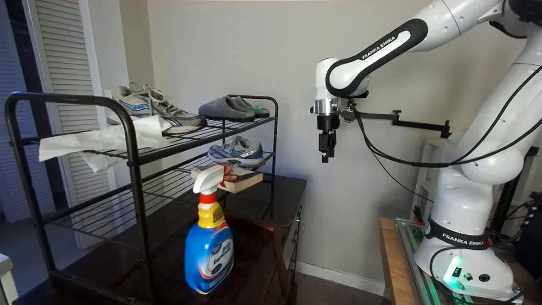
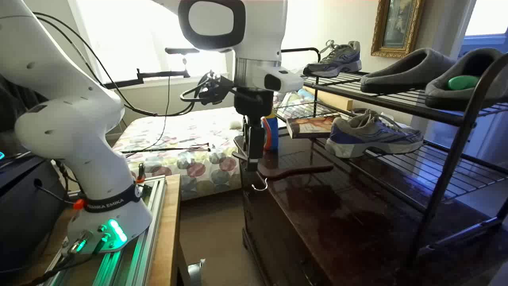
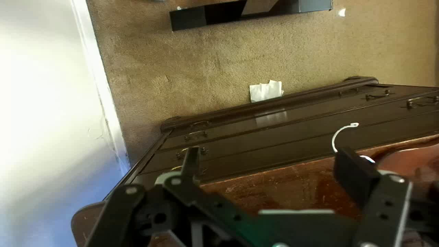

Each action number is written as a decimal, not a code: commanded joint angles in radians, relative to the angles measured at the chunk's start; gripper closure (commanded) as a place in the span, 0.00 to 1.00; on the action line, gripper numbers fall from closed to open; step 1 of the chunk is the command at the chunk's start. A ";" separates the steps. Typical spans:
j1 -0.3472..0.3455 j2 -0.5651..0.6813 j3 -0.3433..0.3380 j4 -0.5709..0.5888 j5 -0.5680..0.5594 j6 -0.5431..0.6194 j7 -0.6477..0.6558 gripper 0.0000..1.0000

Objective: Put the book on the metal rack

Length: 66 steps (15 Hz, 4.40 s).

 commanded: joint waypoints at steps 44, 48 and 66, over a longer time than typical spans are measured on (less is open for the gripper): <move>0.045 0.280 -0.009 -0.131 1.785 0.021 -0.851 0.00; 0.061 0.361 0.061 -0.098 1.889 0.039 -0.976 0.00; 0.117 0.547 0.107 0.084 2.172 0.032 -1.172 0.00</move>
